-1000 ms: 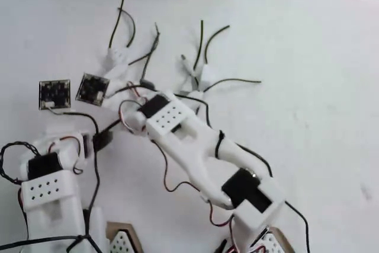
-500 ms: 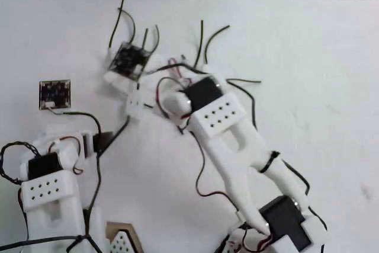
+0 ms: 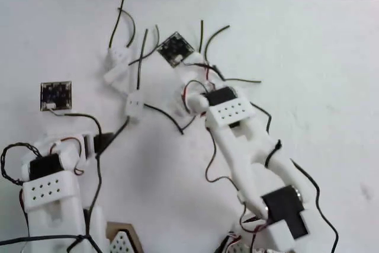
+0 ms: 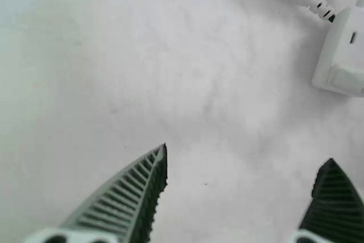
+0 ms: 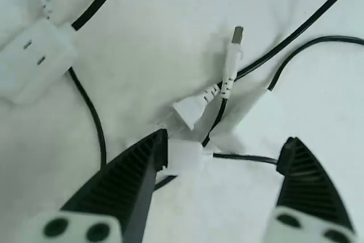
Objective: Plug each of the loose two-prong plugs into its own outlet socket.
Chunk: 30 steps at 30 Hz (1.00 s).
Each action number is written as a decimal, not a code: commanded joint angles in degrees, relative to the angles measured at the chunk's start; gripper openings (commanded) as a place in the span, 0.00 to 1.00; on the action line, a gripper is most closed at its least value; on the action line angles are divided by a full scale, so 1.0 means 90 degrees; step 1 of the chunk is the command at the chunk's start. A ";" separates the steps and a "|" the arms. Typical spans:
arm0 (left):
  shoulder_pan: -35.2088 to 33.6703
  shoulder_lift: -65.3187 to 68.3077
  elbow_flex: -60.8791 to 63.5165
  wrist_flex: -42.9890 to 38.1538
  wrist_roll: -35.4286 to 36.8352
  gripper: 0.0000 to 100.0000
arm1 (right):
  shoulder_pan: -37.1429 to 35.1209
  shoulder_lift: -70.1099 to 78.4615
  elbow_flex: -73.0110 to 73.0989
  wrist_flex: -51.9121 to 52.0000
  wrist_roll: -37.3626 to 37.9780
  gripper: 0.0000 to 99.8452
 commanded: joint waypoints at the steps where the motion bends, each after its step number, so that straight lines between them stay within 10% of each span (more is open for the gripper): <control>1: 0.0073 -0.0142 -0.0029 -0.0098 -0.0068 0.38 | 0.0093 0.0718 -0.0293 -0.0669 -0.0440 0.30; 30: 0.0073 -0.0142 -0.0020 -0.0088 -0.0068 0.38 | -0.0063 0.3619 -0.3966 0.0806 -0.0987 0.24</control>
